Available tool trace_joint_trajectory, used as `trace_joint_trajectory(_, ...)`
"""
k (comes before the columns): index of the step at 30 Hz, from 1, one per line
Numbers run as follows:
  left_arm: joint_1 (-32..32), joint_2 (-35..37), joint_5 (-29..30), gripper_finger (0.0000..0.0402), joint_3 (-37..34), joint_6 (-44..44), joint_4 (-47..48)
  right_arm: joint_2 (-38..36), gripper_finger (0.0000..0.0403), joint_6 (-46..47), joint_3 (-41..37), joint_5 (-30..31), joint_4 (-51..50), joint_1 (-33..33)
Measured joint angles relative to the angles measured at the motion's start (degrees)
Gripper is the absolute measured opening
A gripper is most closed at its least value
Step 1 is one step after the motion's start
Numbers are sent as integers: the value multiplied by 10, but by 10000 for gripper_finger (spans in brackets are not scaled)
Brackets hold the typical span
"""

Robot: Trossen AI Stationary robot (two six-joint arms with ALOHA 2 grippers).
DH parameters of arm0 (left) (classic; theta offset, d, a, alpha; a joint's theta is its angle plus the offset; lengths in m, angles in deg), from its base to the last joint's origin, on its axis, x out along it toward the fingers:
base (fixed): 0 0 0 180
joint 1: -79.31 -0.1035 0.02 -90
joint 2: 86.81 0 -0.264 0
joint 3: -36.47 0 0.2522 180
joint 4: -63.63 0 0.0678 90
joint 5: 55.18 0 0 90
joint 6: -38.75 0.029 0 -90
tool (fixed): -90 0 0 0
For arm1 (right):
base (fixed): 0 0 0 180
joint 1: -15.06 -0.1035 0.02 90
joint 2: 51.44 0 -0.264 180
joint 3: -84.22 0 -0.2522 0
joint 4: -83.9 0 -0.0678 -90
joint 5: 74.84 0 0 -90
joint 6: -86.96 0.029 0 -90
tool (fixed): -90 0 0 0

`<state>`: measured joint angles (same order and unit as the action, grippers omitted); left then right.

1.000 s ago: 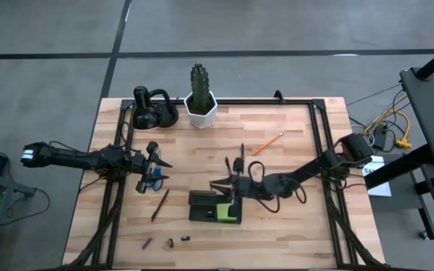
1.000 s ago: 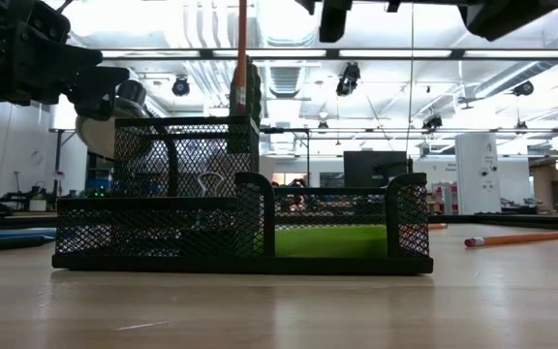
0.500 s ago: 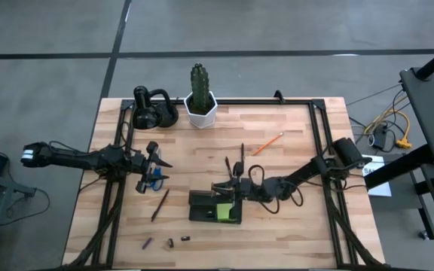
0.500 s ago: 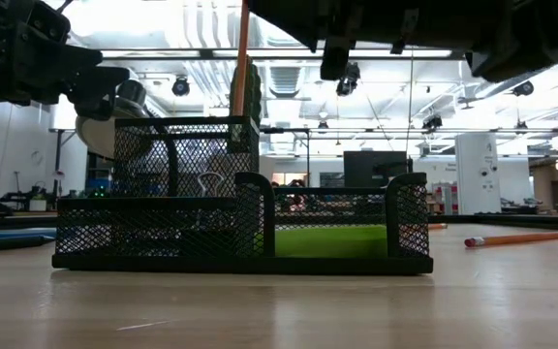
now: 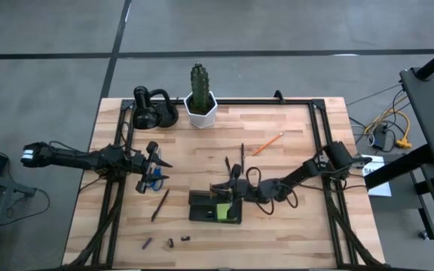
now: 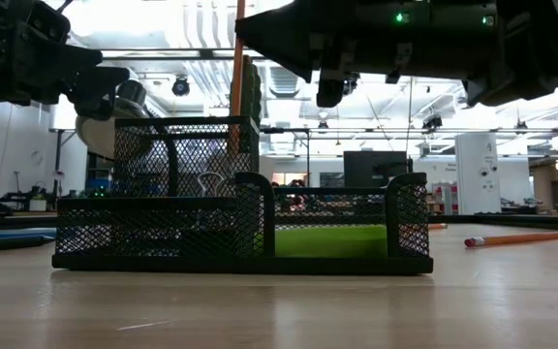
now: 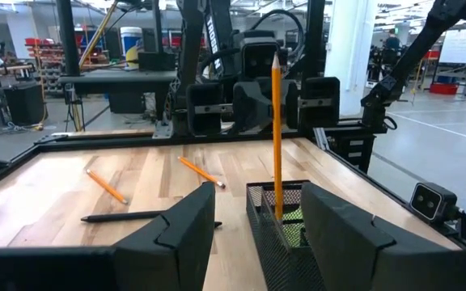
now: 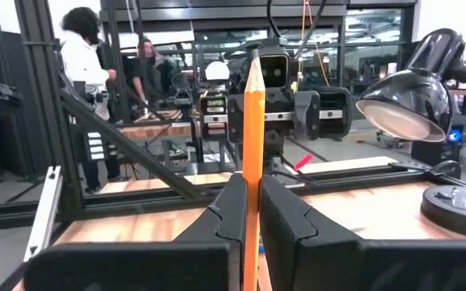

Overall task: Pick and place office supplies into organizer
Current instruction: Put the middle yellow pencil into the desk organizer

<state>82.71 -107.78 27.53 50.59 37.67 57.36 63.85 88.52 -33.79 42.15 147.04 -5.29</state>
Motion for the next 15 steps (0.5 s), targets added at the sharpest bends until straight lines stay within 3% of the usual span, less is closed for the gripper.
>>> trace_joint_trajectory(15,0,0,0,170,0,0,0,1,11,37,0,0,-56,5)
